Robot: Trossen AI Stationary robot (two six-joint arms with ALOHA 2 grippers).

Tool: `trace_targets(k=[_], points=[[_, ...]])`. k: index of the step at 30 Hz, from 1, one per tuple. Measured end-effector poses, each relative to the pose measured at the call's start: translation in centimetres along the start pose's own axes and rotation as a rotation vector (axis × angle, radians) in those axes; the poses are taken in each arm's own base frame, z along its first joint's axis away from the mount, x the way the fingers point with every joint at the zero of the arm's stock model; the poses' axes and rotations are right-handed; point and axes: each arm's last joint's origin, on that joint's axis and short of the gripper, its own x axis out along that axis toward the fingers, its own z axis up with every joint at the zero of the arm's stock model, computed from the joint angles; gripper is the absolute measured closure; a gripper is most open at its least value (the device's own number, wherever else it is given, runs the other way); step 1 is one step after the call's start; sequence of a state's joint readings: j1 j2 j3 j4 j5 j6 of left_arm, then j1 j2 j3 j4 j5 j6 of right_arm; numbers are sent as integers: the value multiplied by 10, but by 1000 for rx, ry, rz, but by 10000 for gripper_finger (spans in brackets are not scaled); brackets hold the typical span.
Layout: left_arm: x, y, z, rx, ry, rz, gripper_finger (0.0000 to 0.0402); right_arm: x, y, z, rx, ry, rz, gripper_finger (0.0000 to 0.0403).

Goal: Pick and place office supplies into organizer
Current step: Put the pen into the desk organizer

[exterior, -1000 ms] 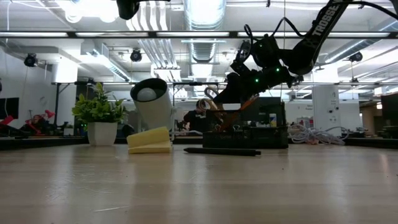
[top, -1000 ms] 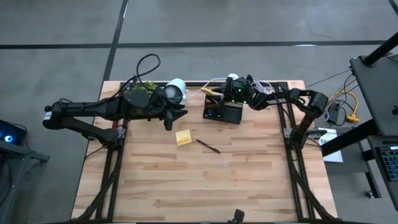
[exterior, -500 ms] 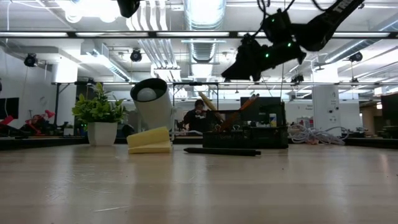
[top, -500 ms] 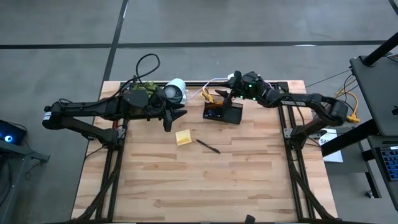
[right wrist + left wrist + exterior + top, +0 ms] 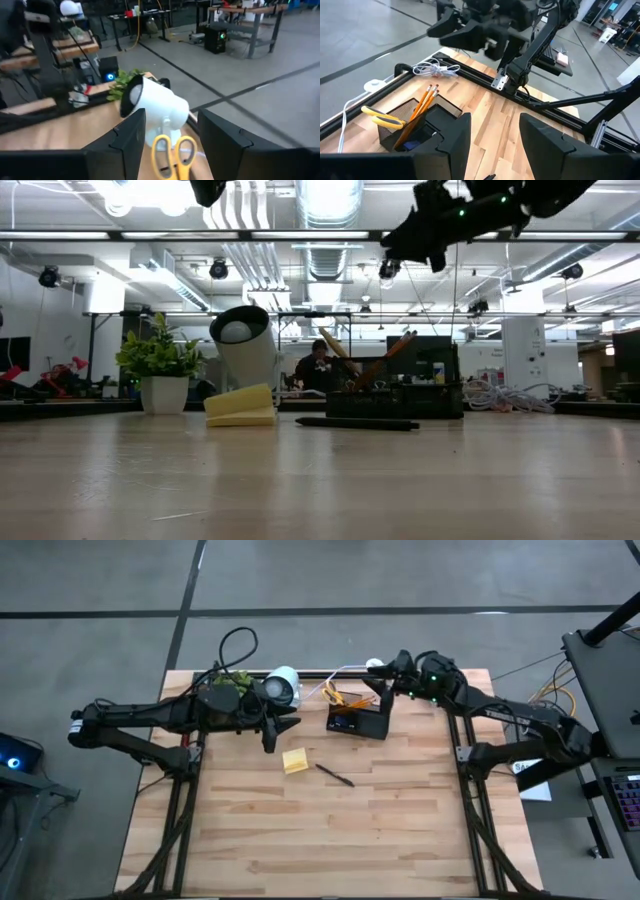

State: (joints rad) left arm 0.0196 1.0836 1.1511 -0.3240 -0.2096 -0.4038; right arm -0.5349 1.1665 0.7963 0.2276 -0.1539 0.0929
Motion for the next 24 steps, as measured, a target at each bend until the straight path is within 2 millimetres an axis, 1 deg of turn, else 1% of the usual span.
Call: trace_targets(k=[5,15,20,24], points=[[0,0,0,-1,0,0,249,-17,8,7,103,12,19,234],[3,0,-1,-6,9,4,249,-49,32,15,126,32,103,234],[3,0,-1,-7,7,5,249,-58,42,12,135,76,145,234],[2,0,-1,-7,4,5,249,-59,50,5,192,149,147,234]])
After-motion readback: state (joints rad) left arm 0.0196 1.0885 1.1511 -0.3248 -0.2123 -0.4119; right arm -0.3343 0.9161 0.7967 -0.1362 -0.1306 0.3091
